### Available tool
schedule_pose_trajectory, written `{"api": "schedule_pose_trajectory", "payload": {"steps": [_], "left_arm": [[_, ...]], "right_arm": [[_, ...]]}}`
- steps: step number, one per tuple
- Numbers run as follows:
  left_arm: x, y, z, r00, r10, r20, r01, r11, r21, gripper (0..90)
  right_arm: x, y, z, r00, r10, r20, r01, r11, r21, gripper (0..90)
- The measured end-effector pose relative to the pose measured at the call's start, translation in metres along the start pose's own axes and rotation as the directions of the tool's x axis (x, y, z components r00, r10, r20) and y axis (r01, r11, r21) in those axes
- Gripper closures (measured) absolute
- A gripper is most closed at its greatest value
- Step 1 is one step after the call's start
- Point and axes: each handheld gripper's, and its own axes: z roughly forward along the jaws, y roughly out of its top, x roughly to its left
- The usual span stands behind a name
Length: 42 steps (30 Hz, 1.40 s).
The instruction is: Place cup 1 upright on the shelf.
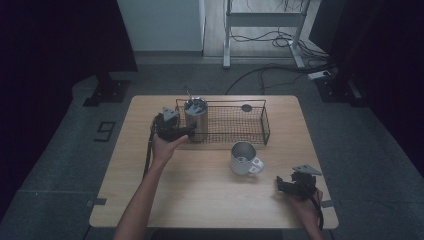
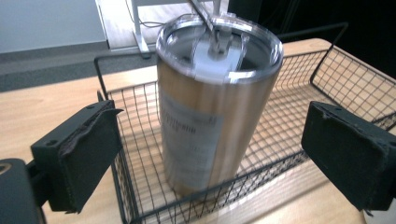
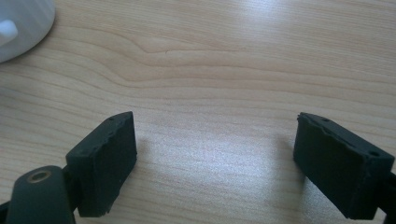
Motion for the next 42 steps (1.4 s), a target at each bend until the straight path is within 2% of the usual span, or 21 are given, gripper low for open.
{"api": "schedule_pose_trajectory", "payload": {"steps": [4,7,15,23,26,33,42], "left_arm": [[0.000,-0.012,-0.006,0.9998,0.016,-0.009,-0.016,0.9998,0.007,4.8],[-0.001,-0.018,-0.009,0.9999,0.013,-0.005,-0.013,0.9999,0.011,5.0],[-0.007,-0.046,-0.024,0.9996,0.025,0.015,-0.026,0.9981,0.056,5.8],[-0.005,-0.071,-0.036,0.9986,0.052,-0.008,-0.051,0.9952,0.083,6.0],[-0.004,-0.085,-0.040,0.9972,0.073,-0.018,-0.070,0.9920,0.105,6.3],[-0.002,-0.107,-0.044,0.9971,0.076,0.000,-0.075,0.9876,0.138,6.6],[-0.003,-0.125,-0.043,0.9966,0.082,0.006,-0.082,0.9796,0.184,7.0]], "right_arm": [[0.000,0.000,0.000,1.0000,0.005,0.000,-0.005,1.000,0.002,13.3],[0.000,0.000,0.000,1.0000,0.004,0.000,-0.004,1.000,0.002,13.4],[0.000,0.000,0.000,1.0000,0.005,-0.002,-0.005,1.000,0.002,13.4],[0.000,0.000,0.000,1.0000,0.005,-0.001,-0.005,1.000,0.002,13.4],[0.000,0.000,0.000,1.0000,0.005,0.001,-0.005,1.000,0.002,13.4],[0.000,0.000,0.000,1.0000,0.009,0.005,-0.009,1.000,0.002,13.5],[0.000,0.000,0.000,0.9999,0.012,0.009,-0.012,1.000,0.002,13.6]]}}
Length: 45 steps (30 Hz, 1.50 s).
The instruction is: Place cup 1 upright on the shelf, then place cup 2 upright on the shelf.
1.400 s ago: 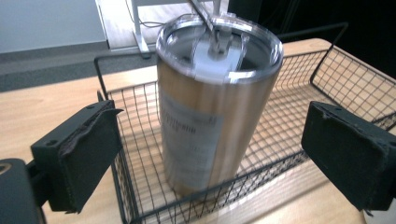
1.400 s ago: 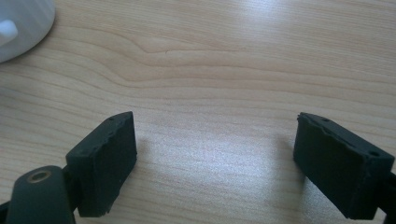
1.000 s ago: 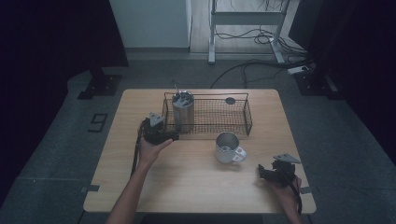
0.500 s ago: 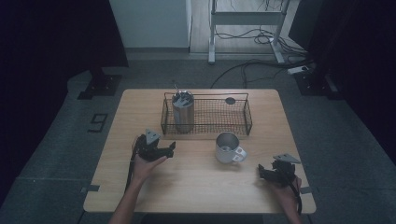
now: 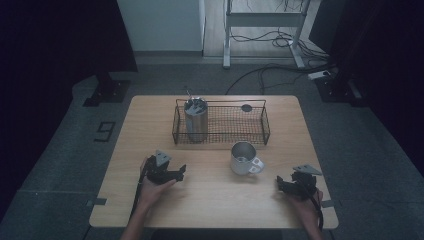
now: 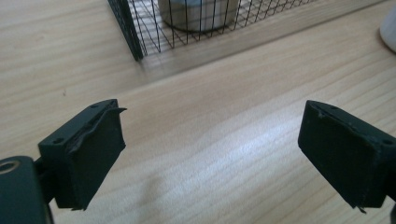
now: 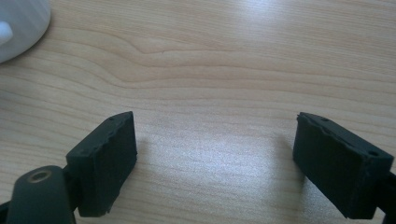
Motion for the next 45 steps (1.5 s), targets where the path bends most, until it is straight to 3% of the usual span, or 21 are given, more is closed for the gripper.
{"api": "schedule_pose_trajectory", "payload": {"steps": [4,9,28,35,38,41,45], "left_arm": [[0.000,-0.003,0.000,1.0000,0.001,-0.008,-0.001,0.9999,0.015,7.3],[0.001,-0.004,0.000,0.9996,-0.026,0.008,0.026,0.9996,0.013,9.0],[-0.005,-0.007,-0.003,0.9995,-0.023,0.021,0.023,0.9995,0.020,9.3],[-0.002,-0.006,-0.007,0.9995,-0.025,0.018,0.025,0.9997,0.005,10.6],[0.002,-0.007,-0.010,0.9994,-0.033,0.013,0.033,0.9993,-0.014,11.8],[0.004,-0.007,-0.011,0.9987,-0.042,0.028,0.043,0.9989,-0.017,12.1],[0.003,-0.006,-0.014,0.9985,-0.038,0.041,0.038,0.9991,-0.020,12.1]], "right_arm": [[0.000,0.000,0.000,1.0000,0.000,0.001,0.000,1.000,0.000,13.6],[0.000,0.000,0.000,1.0000,0.001,0.000,-0.001,1.000,0.000,13.7],[-0.001,-0.001,-0.001,1.0000,0.001,-0.004,-0.001,1.000,-0.006,16.3],[-0.001,-0.005,-0.009,0.9995,0.021,0.024,-0.021,1.000,-0.011,17.3],[0.004,0.002,-0.015,0.9996,0.013,0.023,-0.012,0.999,-0.037,17.7],[0.012,0.014,-0.019,0.9991,0.033,-0.026,-0.035,0.998,-0.054,18.4],[0.021,0.024,-0.020,0.9991,0.019,-0.036,-0.022,0.998,-0.065,18.4]]}}
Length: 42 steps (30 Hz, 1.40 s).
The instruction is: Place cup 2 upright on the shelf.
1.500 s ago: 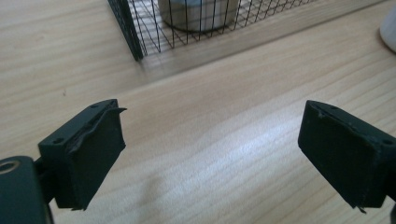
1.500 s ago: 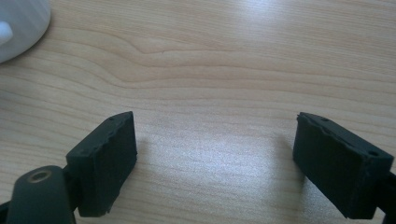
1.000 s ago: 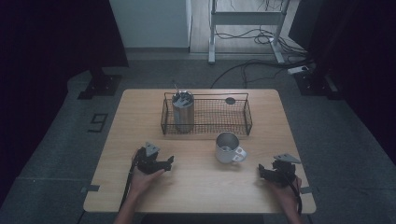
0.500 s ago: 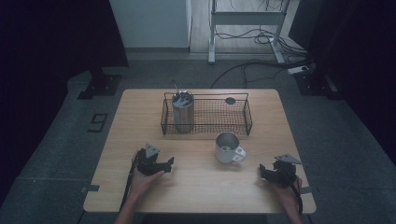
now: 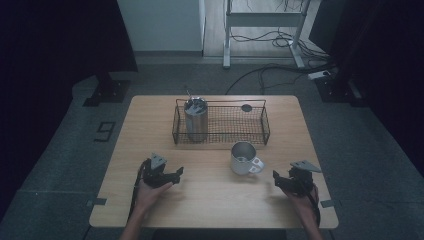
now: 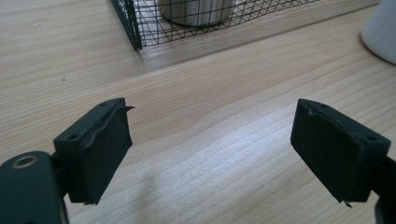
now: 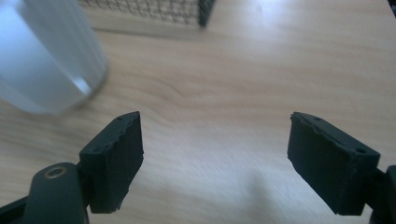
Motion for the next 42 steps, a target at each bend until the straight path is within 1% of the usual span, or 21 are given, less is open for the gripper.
{"api": "schedule_pose_trajectory", "payload": {"steps": [1,3,4,5,6,8,10,13,14,15,18,21,28,32,35,38,41,42], "left_arm": [[-0.001,0.001,-0.001,1.0000,-0.006,0.003,0.006,1.0000,-0.007,12.1],[-0.003,0.002,-0.002,0.9999,-0.006,0.010,0.006,0.9999,-0.010,12.1],[-0.003,0.002,-0.002,0.9999,-0.006,0.010,0.006,0.9999,-0.010,12.1],[-0.004,0.002,-0.002,0.9999,0.001,0.011,0.000,1.0000,-0.006,12.1],[-0.004,0.002,-0.002,0.9999,0.001,0.011,0.000,1.0000,-0.006,12.1],[-0.005,0.002,-0.002,0.9999,0.002,0.013,-0.002,1.0000,-0.004,12.1],[-0.005,0.002,-0.003,0.9999,0.002,0.012,-0.002,1.0000,-0.004,12.1],[-0.006,0.001,-0.004,0.9999,0.002,0.013,-0.002,1.0000,0.000,12.1],[-0.006,0.001,-0.004,0.9999,0.002,0.013,-0.002,1.0000,0.000,12.1],[-0.007,0.000,-0.003,0.9999,0.004,0.014,-0.004,1.0000,0.001,12.1],[-0.009,0.000,-0.003,0.9998,0.014,0.016,-0.014,0.9999,0.007,12.1],[-0.010,0.000,-0.002,0.9997,0.016,0.019,-0.017,0.9998,0.013,12.1],[-0.010,-0.001,-0.002,0.9997,0.012,0.020,-0.013,0.9998,0.016,12.3],[-0.010,-0.001,-0.003,0.9997,0.012,0.021,-0.012,0.9998,0.017,12.4],[-0.009,-0.001,-0.003,0.9997,0.008,0.024,-0.009,0.9998,0.017,12.4],[-0.009,-0.001,-0.003,0.9997,0.006,0.025,-0.006,0.9998,0.016,12.5],[-0.008,-0.001,-0.004,0.9996,0.004,0.026,-0.005,0.9998,0.017,12.5],[-0.008,-0.001,-0.004,0.9996,0.004,0.026,-0.005,0.9998,0.017,12.5]], "right_arm": [[0.005,0.007,-0.001,0.9998,0.005,-0.018,-0.005,1.000,-0.018,18.4],[0.010,0.013,-0.003,0.9994,0.009,-0.032,-0.010,0.999,-0.034,18.4],[0.010,0.013,-0.003,0.9994,0.009,-0.032,-0.010,0.999,-0.034,18.4],[0.015,0.019,-0.004,0.9989,0.009,-0.046,-0.011,0.999,-0.049,18.4],[0.015,0.019,-0.004,0.9989,0.009,-0.046,-0.011,0.999,-0.049,18.4],[0.022,0.027,-0.005,0.9976,0.007,-0.068,-0.011,0.998,-0.065,18.4],[0.024,0.029,-0.006,0.9971,0.004,-0.075,-0.010,0.998,-0.070,18.3],[0.032,0.035,-0.007,0.9954,-0.006,-0.095,-0.003,0.996,-0.087,18.5],[0.032,0.035,-0.007,0.9954,-0.006,-0.095,-0.003,0.996,-0.087,18.5],[0.035,0.037,-0.008,0.9940,-0.007,-0.109,-0.004,0.995,-0.095,18.2],[0.038,0.040,-0.009,0.9949,-0.008,-0.101,-0.002,0.995,-0.103,17.9],[0.038,0.041,-0.011,0.9946,-0.010,-0.103,-0.001,0.994,-0.108,17.9],[0.039,0.044,-0.016,0.9938,-0.011,-0.111,-0.003,0.992,-0.127,17.9],[0.041,0.047,-0.017,0.9916,-0.017,-0.128,0.000,0.991,-0.132,17.6],[0.046,0.050,-0.016,0.9881,-0.025,-0.152,0.004,0.990,-0.137,17.0],[0.050,0.051,-0.015,0.9862,-0.032,-0.162,0.010,0.991,-0.136,16.4],[0.057,0.054,-0.012,0.9817,-0.044,-0.185,0.019,0.991,-0.132,14.6],[0.057,0.054,-0.012,0.9817,-0.044,-0.185,0.019,0.991,-0.132,14.6]]}}
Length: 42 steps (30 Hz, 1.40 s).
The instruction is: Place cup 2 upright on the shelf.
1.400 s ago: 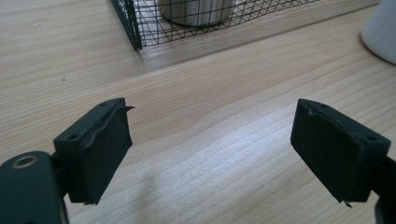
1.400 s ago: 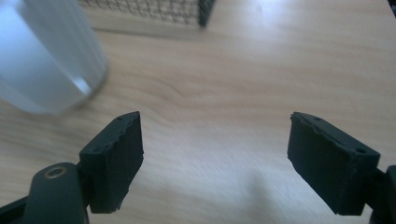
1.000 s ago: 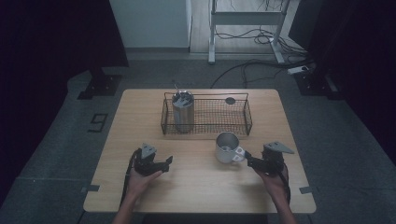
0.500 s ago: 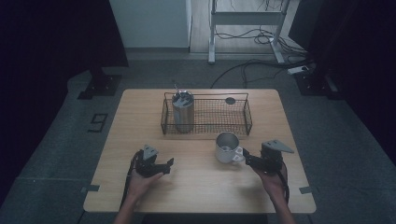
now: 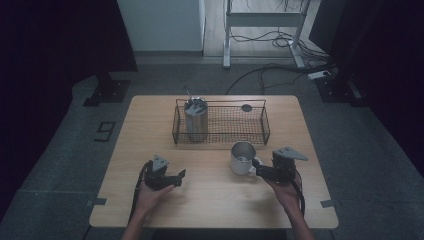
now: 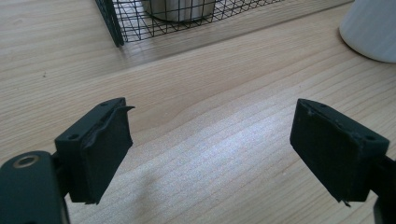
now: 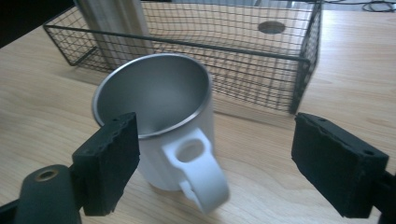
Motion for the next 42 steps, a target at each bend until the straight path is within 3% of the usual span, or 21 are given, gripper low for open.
{"api": "schedule_pose_trajectory", "payload": {"steps": [17,29,42], "left_arm": [[0.002,-0.002,0.002,0.9999,-0.012,0.009,0.012,0.9999,0.009,12.6],[0.002,-0.003,0.003,0.9999,-0.013,0.010,0.013,0.9998,0.015,12.8],[0.003,-0.003,0.004,0.9999,-0.011,0.009,0.011,0.9997,0.021,12.9]], "right_arm": [[0.022,0.008,0.022,0.9968,-0.032,-0.073,0.037,0.997,0.061,6.0],[0.030,0.009,0.036,0.9961,-0.048,-0.074,0.055,0.994,0.097,0.0],[0.034,0.009,0.050,0.9975,-0.055,-0.045,0.060,0.990,0.125,0.0]]}}
